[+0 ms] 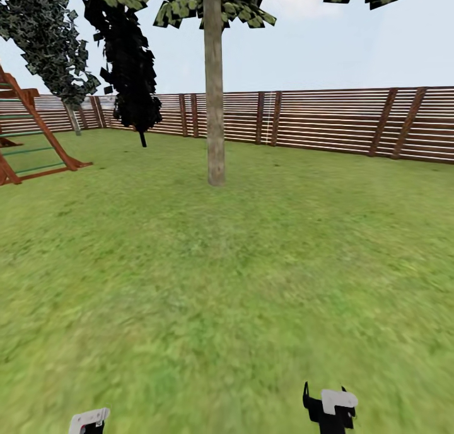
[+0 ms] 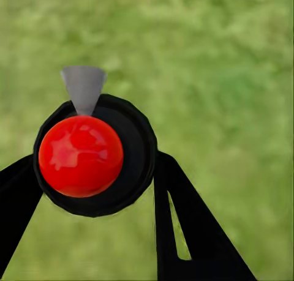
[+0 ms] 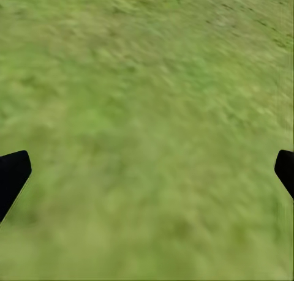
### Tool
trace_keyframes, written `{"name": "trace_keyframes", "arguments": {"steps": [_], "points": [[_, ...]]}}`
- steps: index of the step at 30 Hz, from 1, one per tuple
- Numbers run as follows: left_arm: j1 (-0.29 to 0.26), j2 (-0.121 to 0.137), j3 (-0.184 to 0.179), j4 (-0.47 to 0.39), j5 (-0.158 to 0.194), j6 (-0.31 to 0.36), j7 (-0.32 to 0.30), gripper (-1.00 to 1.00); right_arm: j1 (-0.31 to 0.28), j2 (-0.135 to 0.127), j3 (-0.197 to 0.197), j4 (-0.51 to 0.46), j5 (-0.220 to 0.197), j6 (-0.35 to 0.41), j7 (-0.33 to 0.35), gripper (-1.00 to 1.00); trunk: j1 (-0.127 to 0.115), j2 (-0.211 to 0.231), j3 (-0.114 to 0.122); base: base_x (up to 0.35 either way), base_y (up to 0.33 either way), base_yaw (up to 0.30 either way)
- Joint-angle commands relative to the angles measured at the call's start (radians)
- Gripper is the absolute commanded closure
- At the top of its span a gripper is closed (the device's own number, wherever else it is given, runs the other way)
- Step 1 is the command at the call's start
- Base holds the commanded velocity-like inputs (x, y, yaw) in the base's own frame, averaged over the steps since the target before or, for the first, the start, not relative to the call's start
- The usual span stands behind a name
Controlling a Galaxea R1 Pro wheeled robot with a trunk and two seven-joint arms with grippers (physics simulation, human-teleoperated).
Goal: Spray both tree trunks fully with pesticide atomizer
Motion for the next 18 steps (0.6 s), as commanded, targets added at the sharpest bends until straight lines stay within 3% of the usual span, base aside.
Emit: {"name": "trace_keyframes", "arguments": {"steps": [1,18], "points": [[-0.001,0.0,0.009,0.001,-0.009,-0.003,-0.003,1.0,-0.001,0.001,-0.008,0.001,0.011,-0.002,-0.003,-1.0,0.0,0.0,-0.001,0.338,0.0,0.0],[0.0,0.0,0.009,0.001,-0.009,-0.002,-0.003,1.0,-0.001,0.001,-0.008,0.001,0.011,-0.003,-0.003,-1.0,0.0,0.0,-0.001,0.338,0.0,0.0]]}}
